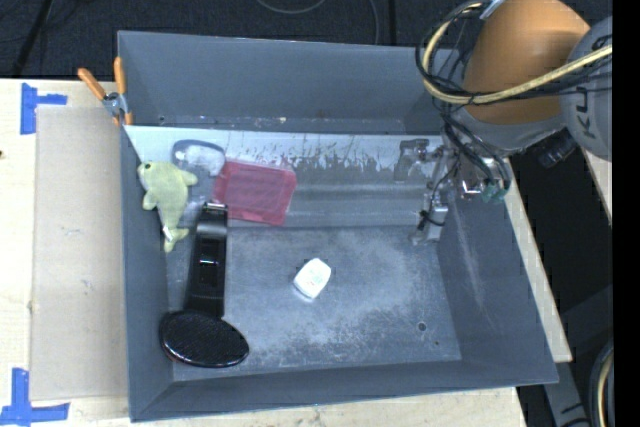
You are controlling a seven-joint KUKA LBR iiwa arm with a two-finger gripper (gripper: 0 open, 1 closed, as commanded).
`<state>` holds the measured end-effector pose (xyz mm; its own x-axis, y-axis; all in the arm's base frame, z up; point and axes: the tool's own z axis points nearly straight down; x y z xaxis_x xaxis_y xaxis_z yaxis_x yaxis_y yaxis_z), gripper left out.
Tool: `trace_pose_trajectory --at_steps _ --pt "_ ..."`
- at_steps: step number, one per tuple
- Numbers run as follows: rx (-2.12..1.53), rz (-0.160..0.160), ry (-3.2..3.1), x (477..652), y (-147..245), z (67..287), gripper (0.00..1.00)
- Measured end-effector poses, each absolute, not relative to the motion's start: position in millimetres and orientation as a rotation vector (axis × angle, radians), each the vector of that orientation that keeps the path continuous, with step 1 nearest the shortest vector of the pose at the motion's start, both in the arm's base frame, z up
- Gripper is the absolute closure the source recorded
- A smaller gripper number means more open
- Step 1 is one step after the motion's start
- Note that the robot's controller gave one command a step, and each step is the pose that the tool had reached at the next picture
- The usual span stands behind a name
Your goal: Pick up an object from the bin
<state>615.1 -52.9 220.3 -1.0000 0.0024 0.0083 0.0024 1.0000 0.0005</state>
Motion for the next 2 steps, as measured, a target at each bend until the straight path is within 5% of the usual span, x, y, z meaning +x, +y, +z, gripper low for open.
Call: trace_pose_trajectory --at_steps 1,2 --pt "-0.002 0.000 -3.141 616.4 -53 225 0.00" --pt "0.204 -0.001 -3.134 613.7 -34 181 0.00"
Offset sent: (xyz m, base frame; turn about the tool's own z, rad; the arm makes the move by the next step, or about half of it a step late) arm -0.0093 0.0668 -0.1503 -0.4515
